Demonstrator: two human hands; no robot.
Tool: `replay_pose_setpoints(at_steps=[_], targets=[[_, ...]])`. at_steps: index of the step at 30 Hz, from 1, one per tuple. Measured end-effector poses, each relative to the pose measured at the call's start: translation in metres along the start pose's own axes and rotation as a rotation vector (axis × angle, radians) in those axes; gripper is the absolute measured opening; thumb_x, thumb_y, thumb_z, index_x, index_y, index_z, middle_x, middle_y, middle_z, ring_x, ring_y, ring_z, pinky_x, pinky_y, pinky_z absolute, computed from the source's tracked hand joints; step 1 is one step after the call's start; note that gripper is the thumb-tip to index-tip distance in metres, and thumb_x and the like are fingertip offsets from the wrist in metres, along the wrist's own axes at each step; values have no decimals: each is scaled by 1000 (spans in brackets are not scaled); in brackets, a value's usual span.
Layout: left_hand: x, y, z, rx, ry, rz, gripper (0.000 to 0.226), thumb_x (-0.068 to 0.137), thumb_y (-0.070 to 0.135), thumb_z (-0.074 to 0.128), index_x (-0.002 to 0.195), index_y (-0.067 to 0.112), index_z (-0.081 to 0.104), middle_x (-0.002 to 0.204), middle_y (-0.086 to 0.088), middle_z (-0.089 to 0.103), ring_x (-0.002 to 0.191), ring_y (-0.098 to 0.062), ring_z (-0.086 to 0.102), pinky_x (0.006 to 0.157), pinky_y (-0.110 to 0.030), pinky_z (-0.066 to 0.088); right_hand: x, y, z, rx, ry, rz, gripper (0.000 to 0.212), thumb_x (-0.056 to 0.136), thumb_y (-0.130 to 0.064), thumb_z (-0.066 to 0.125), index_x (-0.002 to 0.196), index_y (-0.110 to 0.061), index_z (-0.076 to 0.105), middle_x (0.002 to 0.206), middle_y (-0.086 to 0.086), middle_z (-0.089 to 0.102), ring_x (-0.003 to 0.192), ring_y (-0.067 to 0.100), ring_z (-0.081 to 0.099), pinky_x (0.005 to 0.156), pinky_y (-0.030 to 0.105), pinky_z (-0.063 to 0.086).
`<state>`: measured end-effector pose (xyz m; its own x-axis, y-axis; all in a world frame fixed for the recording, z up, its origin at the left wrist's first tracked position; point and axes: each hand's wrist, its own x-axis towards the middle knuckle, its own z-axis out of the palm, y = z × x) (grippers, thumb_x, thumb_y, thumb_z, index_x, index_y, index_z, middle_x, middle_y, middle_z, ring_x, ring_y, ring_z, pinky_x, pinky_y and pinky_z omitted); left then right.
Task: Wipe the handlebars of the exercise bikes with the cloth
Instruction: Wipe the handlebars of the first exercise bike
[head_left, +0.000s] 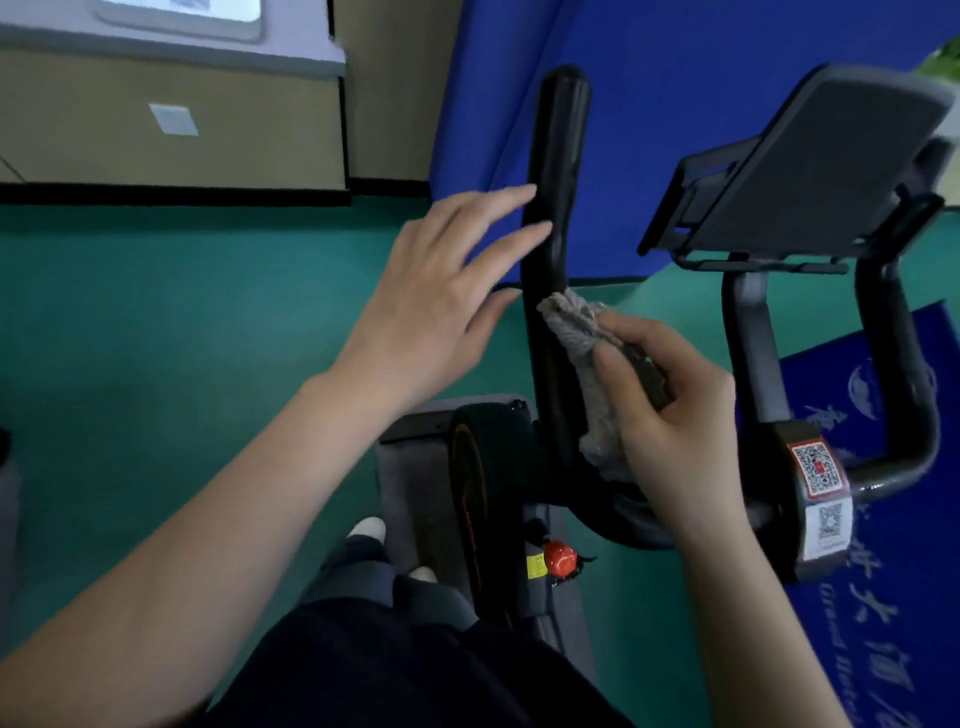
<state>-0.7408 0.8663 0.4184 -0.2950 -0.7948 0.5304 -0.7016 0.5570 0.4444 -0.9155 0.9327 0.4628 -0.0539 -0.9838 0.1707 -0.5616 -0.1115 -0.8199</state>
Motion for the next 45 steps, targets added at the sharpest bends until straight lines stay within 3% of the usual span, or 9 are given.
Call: replay_pose_setpoints(at_steps=[3,7,13,20,26,31,38,42,45], targets=[[3,0,4,87,-59,147,36,92,19,55,127,13,57,144,-5,43,134,-26,38,101,-41,31,-15,4,-6,21,16,70,17,90,-4,60,100,-14,68,99,-7,70,97,-1,64,85,13,47],[4,-3,4,51,-115,182,32,94,19,52,125,13,59,144,-3,44,134,-25,38,102,-40,30,-10,7,-12,111,50,223,14,91,-9,60,94,-17,71,82,-12,71,82,0,65,71,15,48],[7,-6,-1,0,-150,196,33,95,20,52,127,13,57,144,-4,43,133,-25,35,99,-39,31,43,12,8,318,-29,443,16,95,-6,53,100,-9,67,92,11,70,86,22,65,81,39,52],[6,-9,1,-46,-153,193,32,95,17,53,126,10,58,143,-5,44,132,-27,36,102,-45,35,17,20,-6,270,-141,479,16,93,-10,57,84,-9,70,76,5,68,74,16,62,72,32,47],[8,-7,3,-77,-132,207,31,94,14,54,124,6,59,140,-9,46,130,-31,38,104,-47,35,-14,4,-19,26,12,251,13,85,-11,68,88,-23,72,86,-6,71,85,6,66,79,26,50],[8,-1,1,-87,-98,231,30,94,19,55,122,11,61,136,-6,50,127,-28,41,98,-45,36,-25,-10,-1,-80,37,35,13,84,-2,67,94,-8,73,96,-1,65,92,0,61,83,10,43],[2,6,3,-134,-171,254,25,92,24,57,112,13,67,124,1,59,125,-23,45,94,-39,36,-53,-6,-26,-161,-124,9,8,82,-9,68,88,-10,74,92,-6,65,90,1,62,80,12,44],[3,4,0,-157,-213,249,27,91,28,57,113,15,66,124,2,59,126,-21,44,96,-37,33,-54,-8,-30,-135,-27,35,12,82,-7,66,90,-13,73,93,-5,65,89,0,61,79,12,44],[7,2,-2,-174,-252,255,28,88,23,60,114,14,66,123,2,59,124,-22,45,95,-46,38,-35,-12,-13,-155,51,-16,14,85,-2,67,96,-9,72,97,0,65,92,0,60,83,13,46]])
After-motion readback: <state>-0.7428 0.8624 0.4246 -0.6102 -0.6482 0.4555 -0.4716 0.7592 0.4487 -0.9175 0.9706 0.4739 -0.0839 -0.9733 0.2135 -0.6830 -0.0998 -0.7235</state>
